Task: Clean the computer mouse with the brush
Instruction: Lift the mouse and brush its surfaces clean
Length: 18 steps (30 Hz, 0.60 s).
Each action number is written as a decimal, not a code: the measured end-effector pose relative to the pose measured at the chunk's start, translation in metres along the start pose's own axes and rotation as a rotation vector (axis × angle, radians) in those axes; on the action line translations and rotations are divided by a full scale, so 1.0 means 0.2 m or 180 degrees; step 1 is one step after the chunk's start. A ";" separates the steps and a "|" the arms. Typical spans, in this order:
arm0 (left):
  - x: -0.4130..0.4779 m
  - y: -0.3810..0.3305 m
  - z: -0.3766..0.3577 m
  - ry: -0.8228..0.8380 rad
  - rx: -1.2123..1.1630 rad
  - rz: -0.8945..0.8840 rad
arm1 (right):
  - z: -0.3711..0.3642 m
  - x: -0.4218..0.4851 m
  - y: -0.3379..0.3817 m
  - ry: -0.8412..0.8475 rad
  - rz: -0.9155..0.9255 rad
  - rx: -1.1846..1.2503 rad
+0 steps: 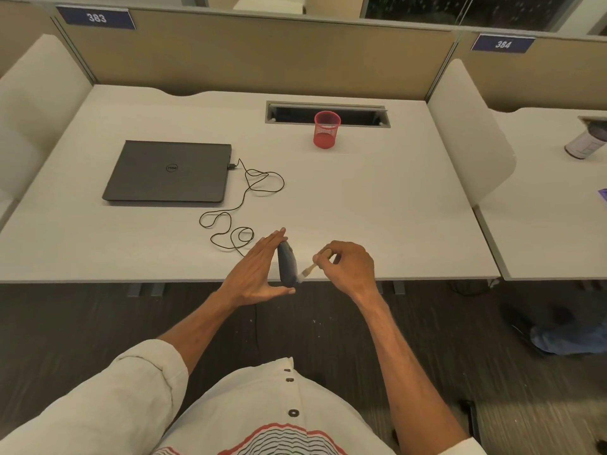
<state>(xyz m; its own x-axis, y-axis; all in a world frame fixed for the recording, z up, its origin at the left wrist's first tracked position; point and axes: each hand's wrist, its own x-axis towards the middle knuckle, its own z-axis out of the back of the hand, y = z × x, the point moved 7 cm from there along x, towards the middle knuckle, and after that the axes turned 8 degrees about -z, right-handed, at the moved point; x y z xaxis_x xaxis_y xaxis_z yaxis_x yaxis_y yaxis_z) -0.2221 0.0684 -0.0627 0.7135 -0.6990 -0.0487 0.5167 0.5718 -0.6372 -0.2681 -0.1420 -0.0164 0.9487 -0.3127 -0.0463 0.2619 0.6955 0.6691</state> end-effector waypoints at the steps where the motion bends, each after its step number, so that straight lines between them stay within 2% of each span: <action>1: 0.00 0.00 0.00 0.0008 -0.0017 -0.0005 | 0.01 0.01 0.00 -0.0039 -0.0006 0.0014; 6: 0.01 -0.01 0.00 -0.0054 -0.0042 -0.0011 | 0.03 0.01 0.06 -0.0325 0.0099 0.0376; 14: 0.03 0.01 0.02 -0.0154 0.0003 0.0117 | -0.03 0.00 0.01 0.0556 0.0166 0.0122; 18: 0.05 0.00 0.01 -0.0101 0.0048 0.0183 | 0.02 -0.02 0.05 0.0161 0.0432 0.0452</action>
<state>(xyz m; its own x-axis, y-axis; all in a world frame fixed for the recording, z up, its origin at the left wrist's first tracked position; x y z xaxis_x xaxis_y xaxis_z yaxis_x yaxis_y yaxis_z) -0.2145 0.0627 -0.0620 0.7567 -0.6510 -0.0603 0.4814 0.6172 -0.6223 -0.2700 -0.1362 -0.0058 0.9823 -0.1868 0.0166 0.1067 0.6298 0.7694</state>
